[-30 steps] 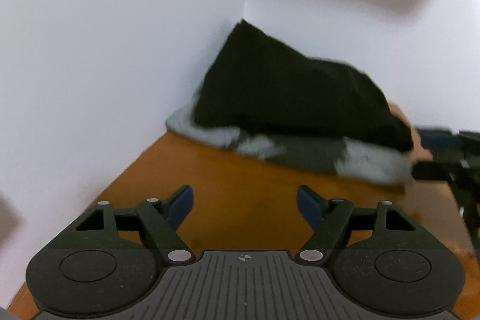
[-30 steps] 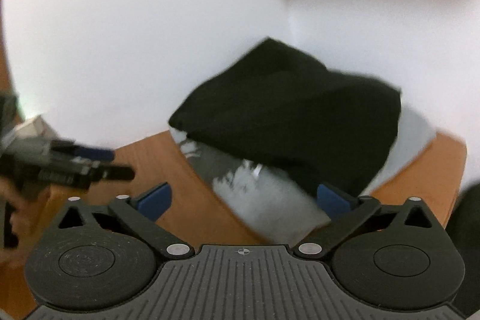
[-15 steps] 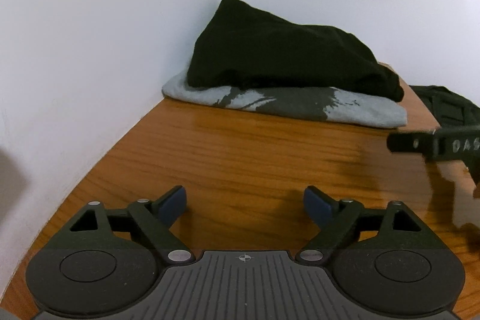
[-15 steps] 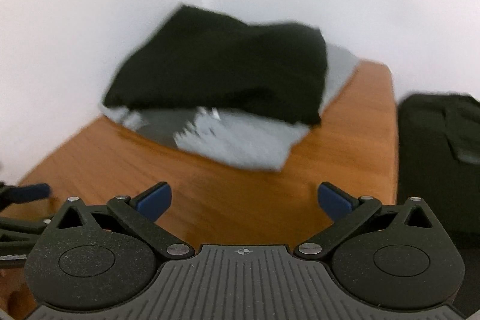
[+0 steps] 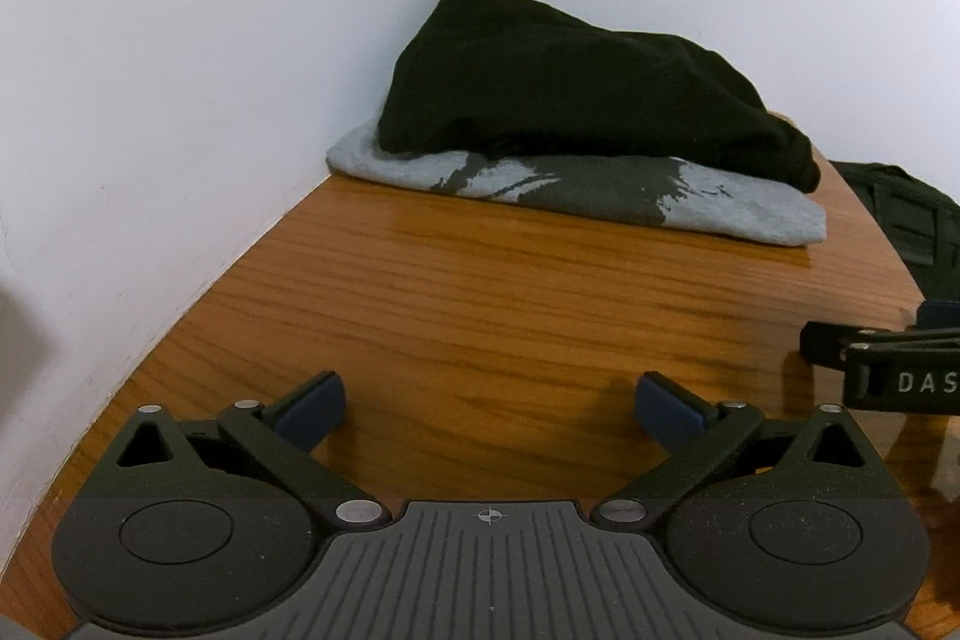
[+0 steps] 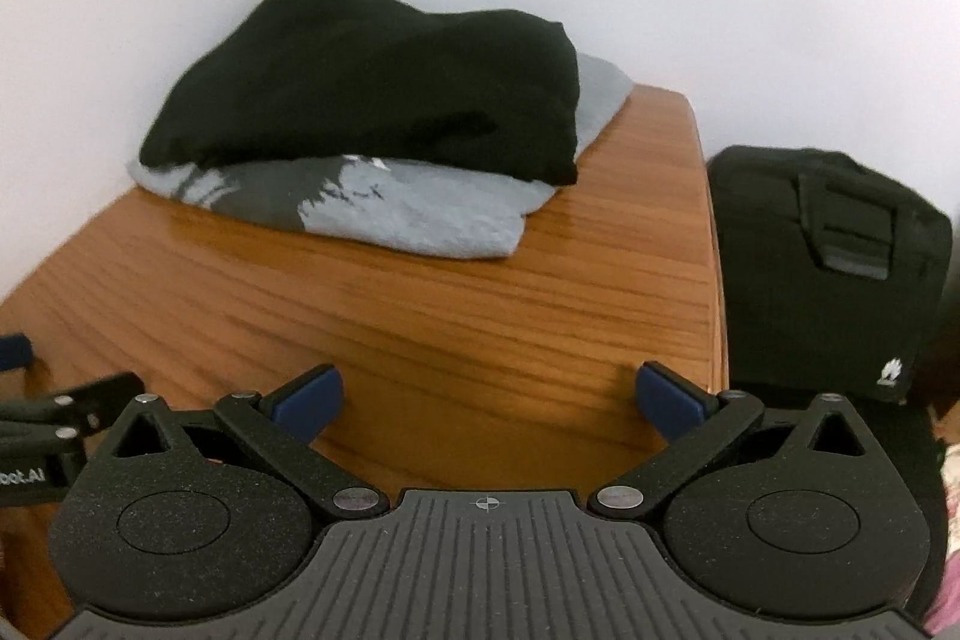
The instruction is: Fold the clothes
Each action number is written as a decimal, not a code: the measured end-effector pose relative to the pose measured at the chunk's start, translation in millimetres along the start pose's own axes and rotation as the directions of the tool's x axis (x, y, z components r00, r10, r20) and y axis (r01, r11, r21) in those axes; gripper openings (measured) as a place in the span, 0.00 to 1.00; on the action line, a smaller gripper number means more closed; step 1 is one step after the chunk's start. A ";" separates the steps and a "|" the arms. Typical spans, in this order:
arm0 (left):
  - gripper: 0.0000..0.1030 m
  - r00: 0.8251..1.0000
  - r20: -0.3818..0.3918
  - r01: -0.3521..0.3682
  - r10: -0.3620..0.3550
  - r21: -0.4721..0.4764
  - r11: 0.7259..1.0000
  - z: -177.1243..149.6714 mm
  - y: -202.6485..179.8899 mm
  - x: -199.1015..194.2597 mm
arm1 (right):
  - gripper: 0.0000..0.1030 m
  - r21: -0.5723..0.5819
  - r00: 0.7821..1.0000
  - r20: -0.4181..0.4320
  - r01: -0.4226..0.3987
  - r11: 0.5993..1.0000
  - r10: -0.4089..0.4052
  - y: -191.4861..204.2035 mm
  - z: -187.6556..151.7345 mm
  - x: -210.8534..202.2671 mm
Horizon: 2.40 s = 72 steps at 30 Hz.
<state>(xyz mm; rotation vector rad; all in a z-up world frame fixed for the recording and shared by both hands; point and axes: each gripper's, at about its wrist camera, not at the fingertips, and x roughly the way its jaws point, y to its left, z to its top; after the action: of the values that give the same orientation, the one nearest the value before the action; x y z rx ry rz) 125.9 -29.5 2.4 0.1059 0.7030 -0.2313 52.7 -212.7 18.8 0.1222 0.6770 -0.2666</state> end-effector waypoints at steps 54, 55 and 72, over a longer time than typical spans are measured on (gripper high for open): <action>1.00 1.000 0.000 0.003 -0.003 0.000 1.000 0.4 3.4 1.7 | 1.00 -0.017 1.000 0.005 -0.019 1.000 0.019 1.9 -2.6 -3.2; 1.00 1.000 0.000 0.003 -0.003 0.000 1.000 0.4 3.4 1.7 | 1.00 -0.017 1.000 0.005 -0.019 1.000 0.019 1.9 -2.6 -3.2; 1.00 1.000 0.000 0.004 -0.004 0.001 1.000 0.8 3.4 1.6 | 1.00 -0.016 1.000 0.005 -0.016 1.000 0.016 2.2 -3.2 -4.3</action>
<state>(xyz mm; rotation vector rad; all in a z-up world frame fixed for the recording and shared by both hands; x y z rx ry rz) 128.5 -26.6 1.9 0.1056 0.7030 -0.2353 48.2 -209.1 19.1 0.1117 0.6723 -0.2462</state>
